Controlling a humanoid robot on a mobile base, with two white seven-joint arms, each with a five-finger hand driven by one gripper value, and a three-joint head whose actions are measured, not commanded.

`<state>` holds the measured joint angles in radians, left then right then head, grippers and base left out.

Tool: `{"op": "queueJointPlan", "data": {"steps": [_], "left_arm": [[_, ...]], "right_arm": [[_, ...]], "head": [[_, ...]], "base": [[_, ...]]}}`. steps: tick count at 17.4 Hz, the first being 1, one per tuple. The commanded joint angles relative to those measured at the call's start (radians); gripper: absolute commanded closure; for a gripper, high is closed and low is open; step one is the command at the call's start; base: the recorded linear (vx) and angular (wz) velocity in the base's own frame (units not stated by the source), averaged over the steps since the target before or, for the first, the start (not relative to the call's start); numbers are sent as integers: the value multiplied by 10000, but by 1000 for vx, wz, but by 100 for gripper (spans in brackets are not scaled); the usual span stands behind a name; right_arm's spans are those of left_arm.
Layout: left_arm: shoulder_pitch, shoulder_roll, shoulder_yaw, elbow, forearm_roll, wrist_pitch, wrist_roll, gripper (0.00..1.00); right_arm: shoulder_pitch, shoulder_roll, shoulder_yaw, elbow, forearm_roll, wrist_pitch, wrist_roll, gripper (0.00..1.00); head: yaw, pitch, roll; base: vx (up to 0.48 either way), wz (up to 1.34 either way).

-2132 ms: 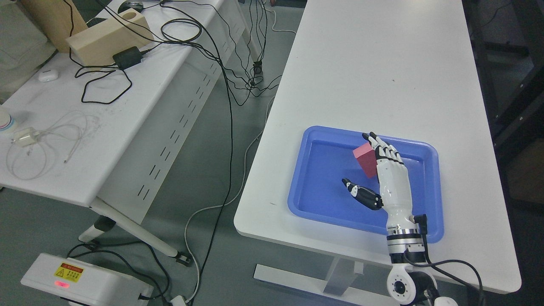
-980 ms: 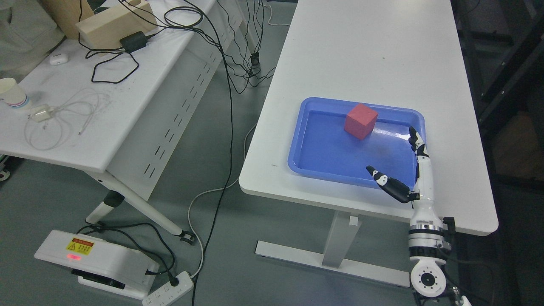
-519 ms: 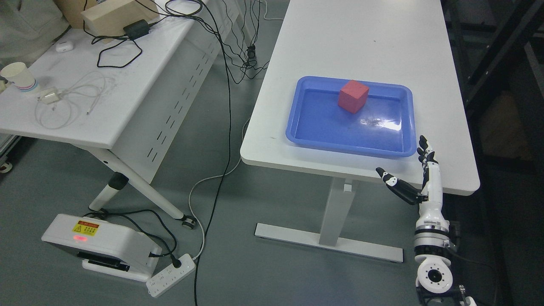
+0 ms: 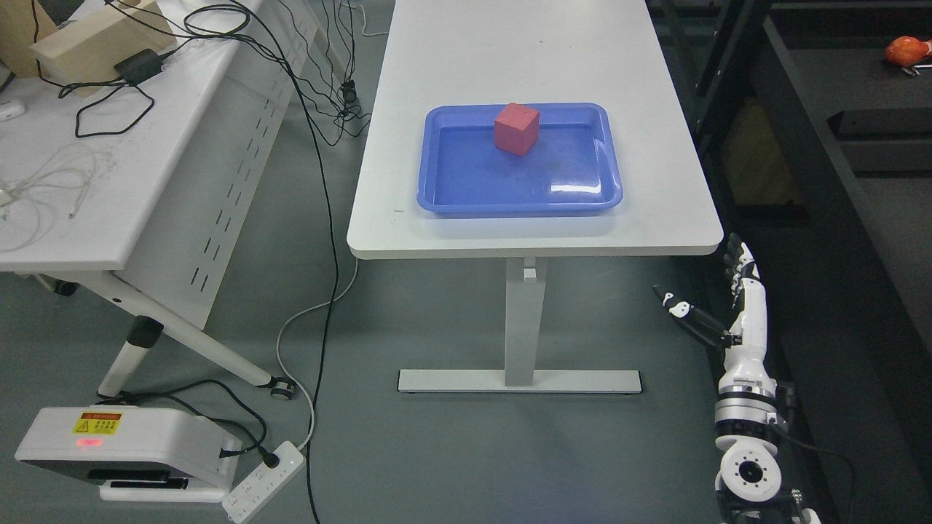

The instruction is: Pick pink block from left shelf to tray

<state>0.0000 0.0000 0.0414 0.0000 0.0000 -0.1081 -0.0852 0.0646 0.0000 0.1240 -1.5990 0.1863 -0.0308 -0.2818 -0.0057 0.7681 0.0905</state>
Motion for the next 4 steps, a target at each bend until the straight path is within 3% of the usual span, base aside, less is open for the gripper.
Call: {"op": "queueJointPlan", "data": {"steps": [1, 4], "left_arm": [[-322, 175, 0, -175, 0, -8, 8, 0], [-322, 175, 0, -175, 0, -8, 8, 0]], "right_arm": [[-2, -246, -74, 6, -53, -14, -4, 0], [-2, -246, -74, 6, -53, -14, -4, 0]], "head": [[0, 0, 0], [0, 0, 0]], "base": [[-119, -232], [-74, 6]]}}
